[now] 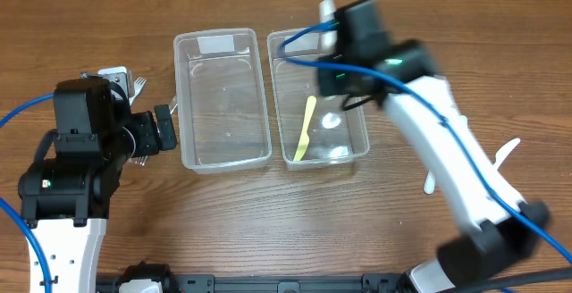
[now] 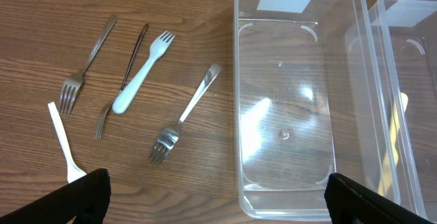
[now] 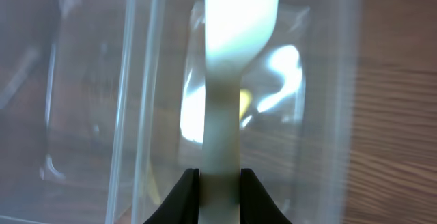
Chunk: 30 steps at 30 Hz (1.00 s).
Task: Pack container
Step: 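Grasp the white knife, carry it into the right container, release, then move the right gripper down onto another white plastic knife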
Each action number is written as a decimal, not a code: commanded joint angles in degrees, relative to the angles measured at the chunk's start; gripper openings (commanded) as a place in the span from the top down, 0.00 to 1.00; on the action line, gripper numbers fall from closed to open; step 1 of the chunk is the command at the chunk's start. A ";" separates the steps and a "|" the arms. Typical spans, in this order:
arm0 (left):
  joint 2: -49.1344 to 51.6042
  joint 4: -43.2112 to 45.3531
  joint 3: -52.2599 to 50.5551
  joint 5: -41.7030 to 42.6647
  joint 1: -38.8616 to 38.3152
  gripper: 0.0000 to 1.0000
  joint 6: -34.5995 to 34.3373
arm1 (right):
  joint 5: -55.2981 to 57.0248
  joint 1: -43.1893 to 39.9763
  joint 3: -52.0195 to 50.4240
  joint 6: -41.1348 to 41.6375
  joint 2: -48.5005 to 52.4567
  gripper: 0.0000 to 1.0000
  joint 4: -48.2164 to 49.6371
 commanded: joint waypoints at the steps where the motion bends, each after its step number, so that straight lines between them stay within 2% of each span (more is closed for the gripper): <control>1: 0.20 0.09 1.31 0.50 -0.28 0.00 -0.76 | 0.13 4.31 -1.05 -0.35 10.36 0.96 0.44; 4: 0.20 0.09 1.31 0.48 -0.28 0.00 -0.76 | -0.02 5.53 -1.05 -0.33 16.70 0.96 0.79; 5: 0.20 0.07 1.31 0.48 -0.28 0.00 -0.76 | -0.09 5.51 -1.05 -0.33 17.42 0.89 0.98; 6: 0.20 0.09 1.31 0.50 -0.28 0.00 -0.76 | -0.07 5.46 -0.98 -0.33 17.57 0.67 1.22; 9: 0.20 0.09 1.31 0.48 -0.28 0.00 -0.76 | -0.07 4.63 0.15 -0.33 16.20 0.46 1.07; 13: 0.20 0.11 1.31 0.48 -0.28 0.00 -0.11 | 0.02 2.12 2.14 0.02 10.45 0.45 -0.13; 16: 0.20 -0.13 1.31 0.42 -0.28 0.00 0.28 | 0.17 -2.10 2.82 2.60 2.49 0.45 -0.17; 18: 0.20 -0.13 1.31 0.44 -0.28 0.00 0.26 | 0.15 -7.80 2.82 5.03 -4.04 0.42 -0.85; 20: 0.20 -0.11 1.31 0.42 -0.28 0.00 0.28 | 0.15 -15.26 2.80 7.80 -9.18 0.34 -2.49; 24: 0.20 0.48 1.31 -0.37 -0.28 0.00 0.28 | 0.17 -31.41 2.60 8.17 -13.16 0.24 -11.67; 27: 0.20 1.18 1.31 -0.37 -0.28 0.00 0.26 | 0.02 -39.17 -2.32 5.81 -12.76 0.16 -15.37; 30: 0.20 1.84 1.31 -0.37 -0.28 0.00 0.26 | -3.15 -43.36 -14.60 2.64 -12.76 0.11 -11.30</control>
